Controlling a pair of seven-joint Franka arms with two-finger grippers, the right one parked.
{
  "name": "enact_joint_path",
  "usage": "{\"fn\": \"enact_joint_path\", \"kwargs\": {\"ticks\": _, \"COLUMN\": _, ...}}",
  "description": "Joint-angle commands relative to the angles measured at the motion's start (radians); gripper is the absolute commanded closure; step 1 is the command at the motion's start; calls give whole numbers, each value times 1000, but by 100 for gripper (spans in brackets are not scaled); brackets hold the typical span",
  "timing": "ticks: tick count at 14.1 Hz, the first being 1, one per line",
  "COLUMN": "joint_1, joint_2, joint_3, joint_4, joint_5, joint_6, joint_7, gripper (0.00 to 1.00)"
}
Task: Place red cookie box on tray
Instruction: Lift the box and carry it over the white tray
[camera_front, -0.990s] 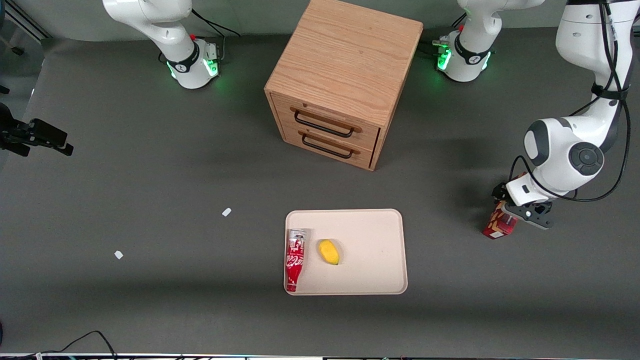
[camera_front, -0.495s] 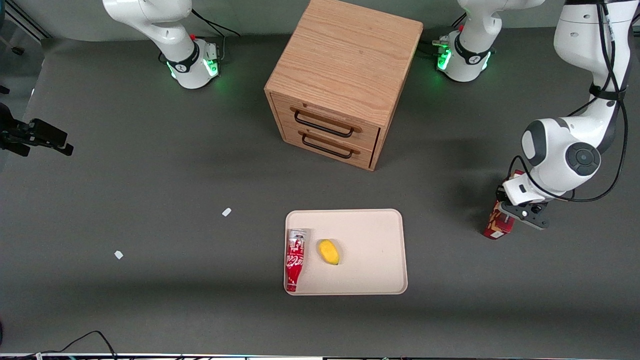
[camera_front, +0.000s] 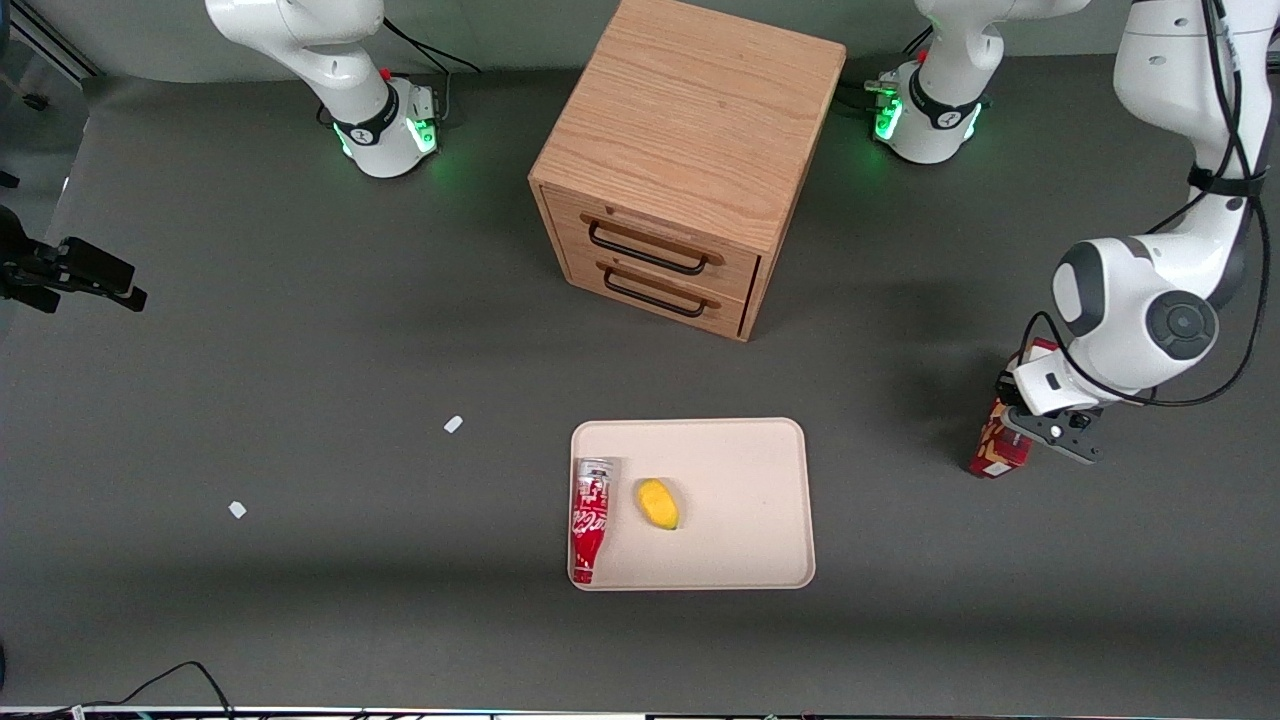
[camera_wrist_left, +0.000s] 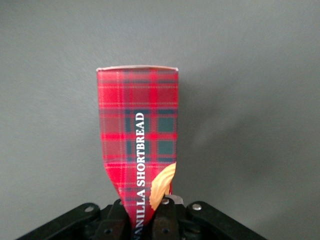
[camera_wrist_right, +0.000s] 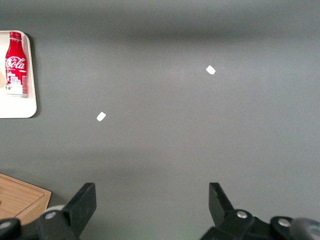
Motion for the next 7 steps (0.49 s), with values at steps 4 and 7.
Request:
{"fn": "enact_joint_path", "kwargs": {"ticks": 4, "joint_1": -44, "joint_2": -28, "joint_3": -9, "joint_4": 403, "joint_5": -23, "joint_6": -513, "joint_7": -250, "gripper": 100}}
{"fn": "enact_joint_path", "kwargs": {"ticks": 7, "joint_1": -61, "joint_2": 0, "joint_3": -93, "joint_4": 609, "joint_5": -25, "joint_6": -700, "joint_7": -506, "gripper": 100}}
